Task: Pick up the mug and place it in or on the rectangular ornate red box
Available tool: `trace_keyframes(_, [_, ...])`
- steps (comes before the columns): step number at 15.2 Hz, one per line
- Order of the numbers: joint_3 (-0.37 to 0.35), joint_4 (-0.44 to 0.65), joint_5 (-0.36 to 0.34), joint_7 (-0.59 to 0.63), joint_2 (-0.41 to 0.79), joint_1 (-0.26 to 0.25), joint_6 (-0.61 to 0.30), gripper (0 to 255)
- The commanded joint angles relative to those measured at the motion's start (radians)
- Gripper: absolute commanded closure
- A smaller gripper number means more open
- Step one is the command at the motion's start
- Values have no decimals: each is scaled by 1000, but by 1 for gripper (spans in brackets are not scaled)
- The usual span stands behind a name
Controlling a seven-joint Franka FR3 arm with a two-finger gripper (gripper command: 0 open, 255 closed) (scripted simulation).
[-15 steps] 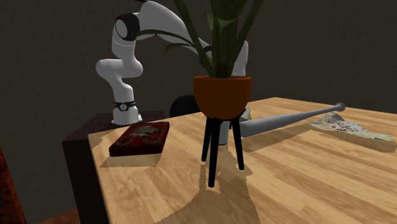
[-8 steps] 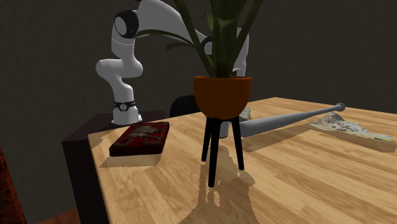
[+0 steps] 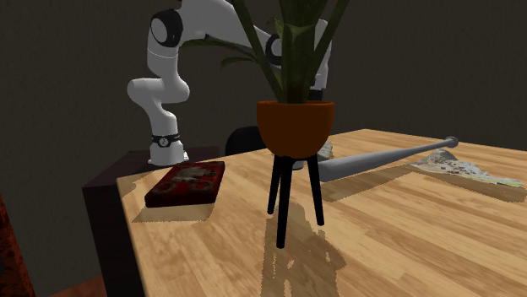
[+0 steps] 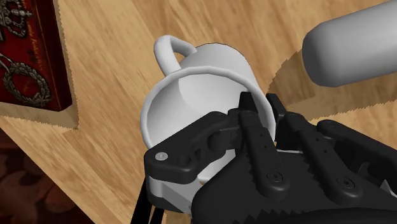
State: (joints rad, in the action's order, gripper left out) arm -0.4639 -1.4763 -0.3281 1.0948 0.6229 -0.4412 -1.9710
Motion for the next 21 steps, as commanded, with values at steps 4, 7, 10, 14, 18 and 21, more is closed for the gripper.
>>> trace_keyframes(4, [-8,29,13,-11,-25,3,51,255])
trace_keyframes(7, [-12,51,20,-17,-37,3,84,255])
trace_keyframes(10, [-19,-9,35,-28,-85,29,70,255])
trace_keyframes(14, [-38,-243,93,-79,-251,125,-14,255])
trace_keyframes(18, [-44,-439,163,-157,-408,204,-77,255])
trace_keyframes(21, [-37,-569,222,-230,-522,251,-112,255])
